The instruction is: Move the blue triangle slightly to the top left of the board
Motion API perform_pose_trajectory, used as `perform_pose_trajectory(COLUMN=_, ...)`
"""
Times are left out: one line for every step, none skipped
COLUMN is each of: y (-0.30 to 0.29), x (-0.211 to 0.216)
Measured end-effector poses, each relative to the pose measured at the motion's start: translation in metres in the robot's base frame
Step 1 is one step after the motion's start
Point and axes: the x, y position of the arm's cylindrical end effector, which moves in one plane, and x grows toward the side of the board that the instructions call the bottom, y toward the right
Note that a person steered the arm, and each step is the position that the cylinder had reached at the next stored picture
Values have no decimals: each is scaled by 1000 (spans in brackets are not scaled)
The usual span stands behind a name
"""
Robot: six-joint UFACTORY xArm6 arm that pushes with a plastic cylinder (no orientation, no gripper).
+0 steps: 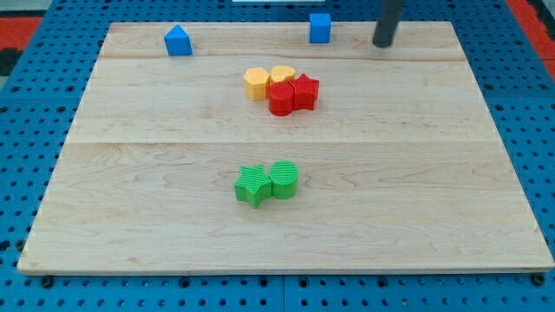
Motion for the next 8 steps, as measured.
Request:
perform_pose_trajectory(y=-35, x=-30)
perform_pose_trajectory(y=-143, x=-27)
perform_pose_trajectory(y=-249, x=-30)
perform_pose_trajectory(y=-265, x=-19)
perform_pose_trajectory(y=-275, x=18)
perform_pose_trajectory(y=-275, x=-3)
perform_pose_trajectory(y=-220, x=9)
perform_pose_trajectory(y=-279, x=10)
